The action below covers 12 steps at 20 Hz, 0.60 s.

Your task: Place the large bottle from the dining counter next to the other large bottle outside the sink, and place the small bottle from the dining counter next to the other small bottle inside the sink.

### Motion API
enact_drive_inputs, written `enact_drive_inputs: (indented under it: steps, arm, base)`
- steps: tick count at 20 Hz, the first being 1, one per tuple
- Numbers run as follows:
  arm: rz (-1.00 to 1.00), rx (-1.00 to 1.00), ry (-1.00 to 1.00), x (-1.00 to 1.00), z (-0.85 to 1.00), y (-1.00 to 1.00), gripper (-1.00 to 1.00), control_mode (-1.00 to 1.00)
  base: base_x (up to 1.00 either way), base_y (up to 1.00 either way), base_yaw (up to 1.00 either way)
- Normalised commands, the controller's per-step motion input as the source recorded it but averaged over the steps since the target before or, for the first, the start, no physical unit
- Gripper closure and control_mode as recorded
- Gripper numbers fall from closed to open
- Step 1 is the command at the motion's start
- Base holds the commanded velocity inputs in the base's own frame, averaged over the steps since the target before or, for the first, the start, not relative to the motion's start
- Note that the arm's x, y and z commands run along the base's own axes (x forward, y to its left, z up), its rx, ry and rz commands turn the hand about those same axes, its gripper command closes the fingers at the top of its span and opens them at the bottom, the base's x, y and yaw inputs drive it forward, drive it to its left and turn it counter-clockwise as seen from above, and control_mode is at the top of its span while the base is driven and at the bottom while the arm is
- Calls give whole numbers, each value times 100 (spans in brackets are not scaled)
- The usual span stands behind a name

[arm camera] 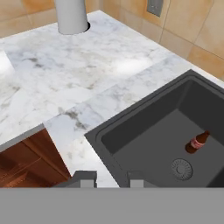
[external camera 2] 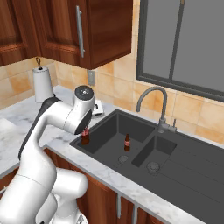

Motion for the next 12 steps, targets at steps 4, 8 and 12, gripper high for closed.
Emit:
enact_drive_inputs:
  steps: [4,8,12]
  arm:
    - [7,0,0,38,-17,0,100,-100]
    - [7,0,0,31,-17,0,100,-100]
    - [7,0,1,22,-23,1,100,-100]
  base:
    - [0,0,0]
    - [0,0,0]
    - [0,0,0]
